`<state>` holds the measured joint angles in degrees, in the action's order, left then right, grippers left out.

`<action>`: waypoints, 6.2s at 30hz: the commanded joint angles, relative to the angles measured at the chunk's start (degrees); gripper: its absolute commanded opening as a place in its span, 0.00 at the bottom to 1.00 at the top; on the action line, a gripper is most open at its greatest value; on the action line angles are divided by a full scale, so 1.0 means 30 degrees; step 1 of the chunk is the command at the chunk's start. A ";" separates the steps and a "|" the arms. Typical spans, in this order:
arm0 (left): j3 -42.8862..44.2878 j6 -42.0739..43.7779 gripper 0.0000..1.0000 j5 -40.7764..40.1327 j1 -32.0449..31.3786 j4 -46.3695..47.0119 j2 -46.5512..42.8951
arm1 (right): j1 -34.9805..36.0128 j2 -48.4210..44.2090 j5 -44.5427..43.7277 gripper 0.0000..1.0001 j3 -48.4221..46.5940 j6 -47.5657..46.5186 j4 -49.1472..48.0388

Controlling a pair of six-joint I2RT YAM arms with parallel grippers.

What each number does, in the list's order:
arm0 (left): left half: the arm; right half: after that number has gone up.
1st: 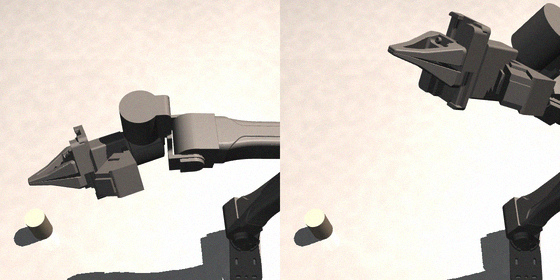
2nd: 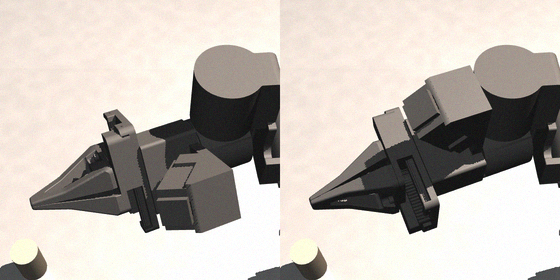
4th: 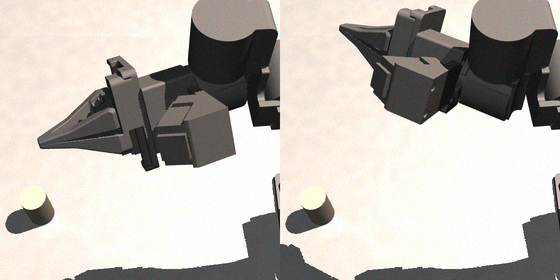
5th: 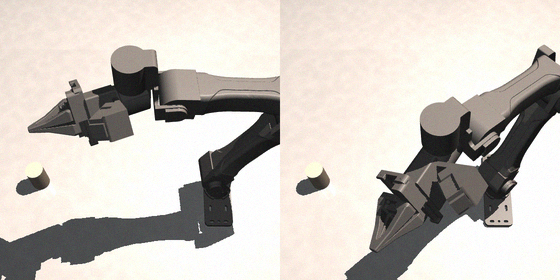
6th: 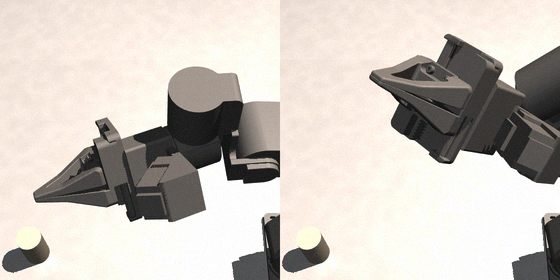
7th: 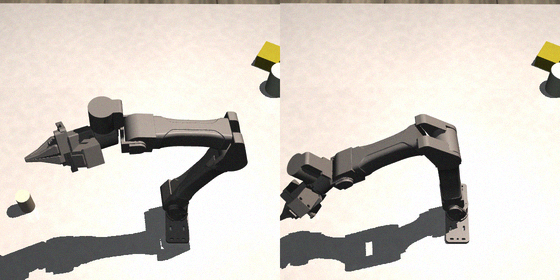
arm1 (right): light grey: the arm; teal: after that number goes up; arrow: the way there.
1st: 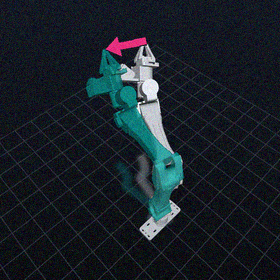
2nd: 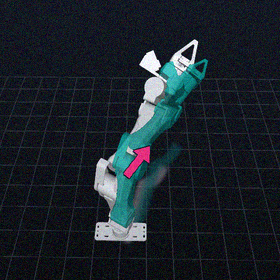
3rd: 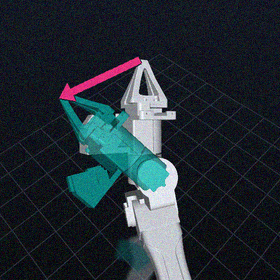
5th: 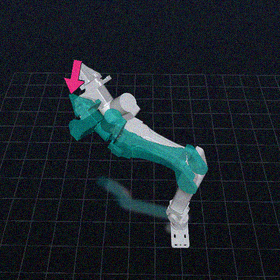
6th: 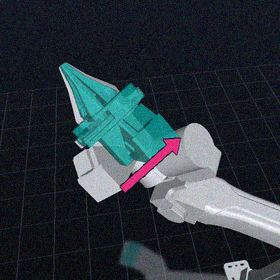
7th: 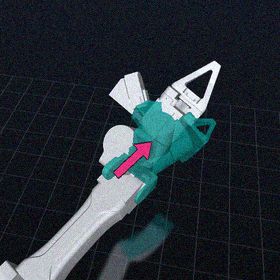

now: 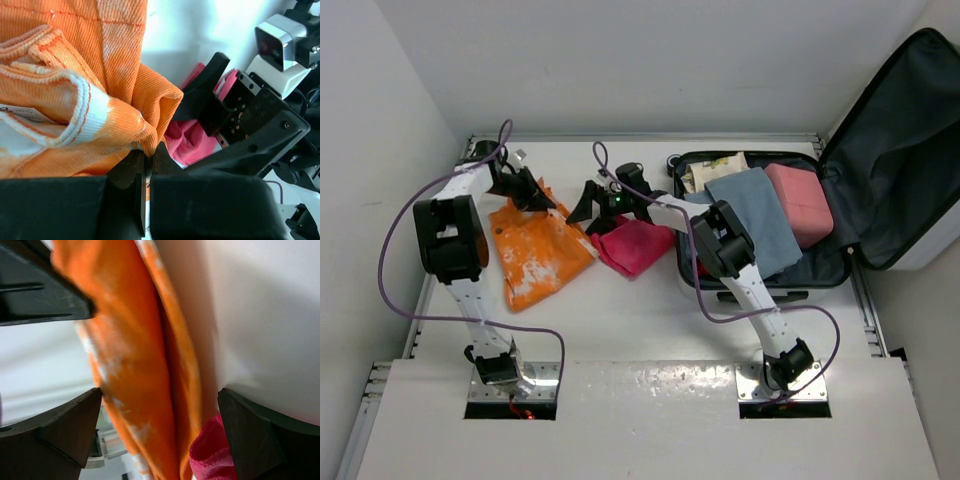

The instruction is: Pack the luggage

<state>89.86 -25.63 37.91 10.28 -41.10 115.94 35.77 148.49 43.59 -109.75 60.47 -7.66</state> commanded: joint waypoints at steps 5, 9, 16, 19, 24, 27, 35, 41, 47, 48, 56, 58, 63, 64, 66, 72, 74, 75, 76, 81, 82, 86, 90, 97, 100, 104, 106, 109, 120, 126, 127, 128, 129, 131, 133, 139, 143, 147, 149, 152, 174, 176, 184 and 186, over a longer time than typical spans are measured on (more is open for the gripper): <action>0.0953 0.0076 0.00 0.0197 0.0234 0.0751 0.1051 | 0.0001 0.0953 0.1465 0.99 -0.0358 0.3631 -0.3010; 0.0953 0.0456 0.00 -0.0389 -0.0145 0.0925 0.1664 | -0.0117 0.0926 0.1814 0.99 0.0167 0.4891 -0.4212; 0.3002 -0.0159 0.00 0.0516 -0.0936 0.1308 0.2750 | -0.0116 0.1217 0.2344 0.99 0.0140 0.4425 -0.5007; 0.3297 -0.0362 0.00 0.0957 -0.1463 0.1308 0.2750 | -0.0058 0.1481 0.1732 0.99 -0.0328 0.3547 -0.4039; 0.3065 -0.0745 0.00 0.1570 -0.1846 0.1308 0.2137 | 0.0498 0.2242 0.0560 0.95 -0.1967 0.1792 -0.2664; 0.2684 -0.0920 0.00 0.1746 -0.1846 0.1484 0.1755 | 0.0849 0.2477 -0.0116 0.85 -0.2232 0.1321 -0.2076; 0.2477 -0.0745 0.75 0.0141 -0.1409 0.1484 0.0496 | 0.0939 0.1632 -0.0761 0.15 -0.2730 -0.0554 -0.2691; 0.4871 -0.1153 1.00 -0.2786 0.0992 0.1660 -0.0356 | 0.1406 -0.0742 -0.1845 0.00 -0.4283 -0.2635 -0.2339; 0.5494 -0.1741 1.00 -0.4170 0.3367 0.2712 -0.0705 | 0.1817 -0.3671 -0.1261 0.00 -0.3671 -0.3222 -0.2194; 0.5204 -0.1422 1.00 -0.4170 0.3543 0.2714 -0.0707 | 0.1817 -0.3907 -0.1144 0.00 -0.3553 -0.3019 -0.1641; 0.2480 0.0864 1.00 -0.4641 0.3281 0.4176 -0.1879 | -0.1483 -1.1191 -0.0702 0.00 0.3060 -0.4119 0.2479; 0.2068 0.0867 1.00 -0.4463 0.2844 0.4674 -0.2055 | -0.2745 -1.2776 -0.0966 0.00 0.3945 -0.6291 0.7032; 0.1627 0.1216 0.98 -0.3234 0.2141 0.5380 -0.1852 | -0.7453 -1.6210 -0.2635 0.00 0.5963 -1.3544 1.4294; 0.1627 0.1218 0.97 -0.3233 0.1965 0.5641 -0.1850 | -0.7934 -1.6533 -0.3043 0.00 0.6144 -1.4202 1.6419; 0.1627 0.1218 0.95 -0.3233 0.1496 0.5818 -0.1674 | -0.9828 -1.7757 -0.5357 0.00 0.7223 -1.5867 1.7635; 0.2739 0.1450 0.94 -0.3905 -0.0115 0.5820 -0.0883 | -1.3178 -1.9404 -0.9866 0.00 0.9596 -1.8396 1.9780; 0.2975 0.1687 0.94 -0.4518 -0.0789 0.5820 -0.0707 | -1.3621 -1.9611 -1.0806 0.00 0.9835 -1.9154 2.0189; 0.3149 0.1861 0.94 -0.4899 -0.0994 0.5820 -0.0707 | -1.3738 -2.0018 -1.1826 0.00 1.0098 -1.8928 2.0103; 0.3151 0.2153 0.94 -0.5338 -0.1199 0.5820 -0.0707 | -1.3855 -2.0167 -1.2213 0.00 1.1029 -1.9273 1.9696; 0.2919 0.2976 0.96 -0.7507 -0.2723 0.5820 -0.1174 | -1.3652 -2.0521 -1.5197 0.00 1.2588 -1.9248 1.8580; 0.2916 0.3237 0.97 -0.7916 -0.2928 0.5820 -0.1408 | -1.3593 -2.0346 -1.5437 0.00 1.2707 -1.9074 1.8347; 0.2418 0.3648 1.00 -0.9383 -0.3604 0.5820 -0.1615 | -1.3098 -1.8971 -1.4620 0.17 1.1456 -1.8720 1.9392; 0.2418 0.3650 1.00 -0.9822 -0.3809 0.5820 -0.1615 | -1.3035 -1.8763 -1.3890 0.60 0.8555 -1.8955 2.1095; 0.2594 0.3648 1.00 -0.9592 -0.3809 0.5820 -0.1965 | -1.3038 -1.8997 -1.1075 0.65 0.1402 -2.0008 2.2592; 0.2594 0.4204 0.97 -0.9824 -0.3985 0.5820 -0.2170 | -1.2306 -1.9991 -0.8361 0.46 0.2361 -2.1618 2.1663; 0.2360 0.5461 0.93 -0.9359 -0.4160 0.5820 -0.2551 | -1.0344 -1.9852 -0.7211 0.19 0.4562 -2.3435 2.2355; 0.1981 0.5640 0.93 -0.9182 -0.4336 0.5820 -0.2817 | -0.9902 -1.8447 -0.6885 0.12 0.5204 -2.3876 2.3467; 0.1570 0.6374 0.92 -0.8127 -0.4512 0.5820 -0.3573 | -0.9113 -1.7244 -0.8080 0.12 0.7692 -2.4196 2.1406; -0.5245 1.4923 0.97 -0.4199 -0.7789 0.5468 -0.8290 | -0.8554 -1.2257 -1.1603 0.27 1.1068 -2.3730 1.8257; -0.9265 1.9263 0.98 -0.3816 -1.0660 0.6780 -1.0258 | -0.9811 -1.4747 -0.7299 0.60 0.6094 -2.0715 1.9807; -0.9503 1.9265 0.98 -0.4138 -1.1505 0.7222 -1.0258 | -0.9988 -1.5271 -0.6164 0.64 0.4782 -2.0451 2.0274; -0.9709 1.8830 0.98 -0.4866 -1.2268 0.8154 -1.0055 | -1.0482 -1.5827 -0.5630 0.66 0.3782 -1.8912 2.0133; -0.9711 1.8623 0.98 -0.5134 -1.2275 0.8163 -0.9734 | -1.0661 -1.6355 -0.5132 0.68 0.2989 -1.8606 2.0132; -0.9273 1.8009 0.98 -0.5981 -1.3439 0.9156 -0.8886 | -1.1277 -1.6885 -0.4514 0.69 0.2457 -1.7785 1.9869; -0.8079 1.5993 0.98 -0.7681 -1.4379 0.9743 -0.7077 | -1.1833 -1.7764 -0.4628 0.69 0.1637 -1.7576 2.0216; -0.5115 1.4228 1.00 -0.9502 -1.5176 0.9746 -0.3171 | -1.4761 -1.9054 -0.4575 0.67 0.2305 -1.6553 2.0807; -0.5111 1.3876 1.00 -0.9121 -1.5381 0.9951 -0.1940 | -1.5352 -1.9700 -0.1175 0.56 0.3332 -1.8536 2.2032; -0.5111 1.3699 0.89 -1.0289 -1.5381 0.9543 -0.0535 | -1.4211 -2.0020 0.1138 0.50 0.3886 -2.2638 2.5078; -0.4908 1.3232 0.84 -1.1695 -1.5381 0.9018 0.0344 | -1.2951 -2.0284 0.1172 0.50 0.4297 -2.6182 2.6658; -0.4732 1.2354 0.63 -1.2281 -1.4971 0.8576 0.1106 | -1.1135 -2.1514 0.1027 0.50 0.7159 -2.9057 2.6494; -0.4025 0.6169 0.21 -0.7422 -0.9318 0.7636 0.0144 | -0.5420 -1.8120 -0.9840 0.46 1.5873 -2.7100 1.0880; -0.4027 0.5994 0.19 -0.7422 -0.9141 0.7636 0.0142 | -0.5448 -1.7507 -1.1393 0.46 1.5929 -2.6605 1.0176; -0.4701 0.4646 0.00 -0.5461 -0.8000 0.8369 -0.0561 | -0.5651 -2.0222 -0.7606 0.64 1.7867 -2.6195 1.0574; -0.4411 0.4238 0.00 -0.4819 -0.7998 0.8543 -0.0969 | -0.6499 -2.1894 -0.5690 0.68 1.6229 -2.4329 1.0930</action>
<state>77.28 -10.31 20.51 -14.81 -12.88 115.81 21.02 88.64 25.10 -56.62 -17.02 32.03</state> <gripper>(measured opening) 0.292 0.666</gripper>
